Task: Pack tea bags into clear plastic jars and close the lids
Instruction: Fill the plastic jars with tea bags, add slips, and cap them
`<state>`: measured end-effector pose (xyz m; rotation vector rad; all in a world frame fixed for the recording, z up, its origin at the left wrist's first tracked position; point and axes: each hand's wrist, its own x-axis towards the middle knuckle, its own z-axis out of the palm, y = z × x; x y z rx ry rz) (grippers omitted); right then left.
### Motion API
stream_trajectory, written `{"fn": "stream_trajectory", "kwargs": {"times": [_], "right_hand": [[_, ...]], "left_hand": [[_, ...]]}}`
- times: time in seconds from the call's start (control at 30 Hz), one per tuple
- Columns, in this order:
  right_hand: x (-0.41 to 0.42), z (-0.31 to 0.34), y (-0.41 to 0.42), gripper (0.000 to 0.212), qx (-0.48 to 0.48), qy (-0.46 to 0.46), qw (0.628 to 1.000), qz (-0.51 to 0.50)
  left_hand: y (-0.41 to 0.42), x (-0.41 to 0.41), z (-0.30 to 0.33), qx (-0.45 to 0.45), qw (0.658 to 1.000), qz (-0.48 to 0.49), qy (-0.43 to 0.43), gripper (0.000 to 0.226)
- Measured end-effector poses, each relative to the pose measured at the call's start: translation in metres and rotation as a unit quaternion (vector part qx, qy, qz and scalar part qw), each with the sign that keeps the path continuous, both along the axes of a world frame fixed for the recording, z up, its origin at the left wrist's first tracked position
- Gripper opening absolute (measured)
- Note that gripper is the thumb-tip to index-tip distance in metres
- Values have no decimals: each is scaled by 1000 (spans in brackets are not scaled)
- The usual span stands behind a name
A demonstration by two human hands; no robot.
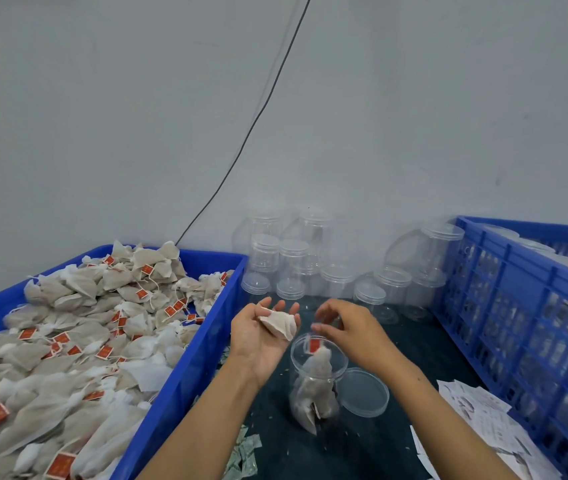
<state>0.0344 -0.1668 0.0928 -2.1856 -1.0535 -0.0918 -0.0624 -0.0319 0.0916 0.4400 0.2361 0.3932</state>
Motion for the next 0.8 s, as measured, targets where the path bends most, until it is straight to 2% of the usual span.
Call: {"fn": "stream_trajectory", "kwargs": {"times": [0.07,0.1,0.2,0.27,0.37,0.43,0.57,0.7,0.8], "right_hand": [[-9,4,2,14,111,26,992,55],[-13,7,3,18,136,38,985,97],[-21,13,5,34,90,5,983,157],[-22,14,7,40,61,-20,986,152],[-25,12,9,46,17,-44,989,143],[-27,9,8,41,23,-51,990,126],[-26,10,2,37,87,0,990,112],[-24,17,-3,30,105,34,985,132],[-21,22,-6,19,114,25,983,139]], "left_hand": [[-2,-1,2,-29,999,-20,-6,38],[-3,-2,2,-48,998,-37,-15,38],[-9,-4,5,-85,991,-92,-46,39],[-12,-4,4,-56,991,-112,-45,46],[-15,1,4,18,993,-112,-22,34],[-16,3,3,39,994,-97,-16,31],[-14,4,-2,30,995,-89,-42,33],[-12,5,-5,-45,994,-89,-37,36],[-12,2,-4,-88,990,-95,-50,35]]}}
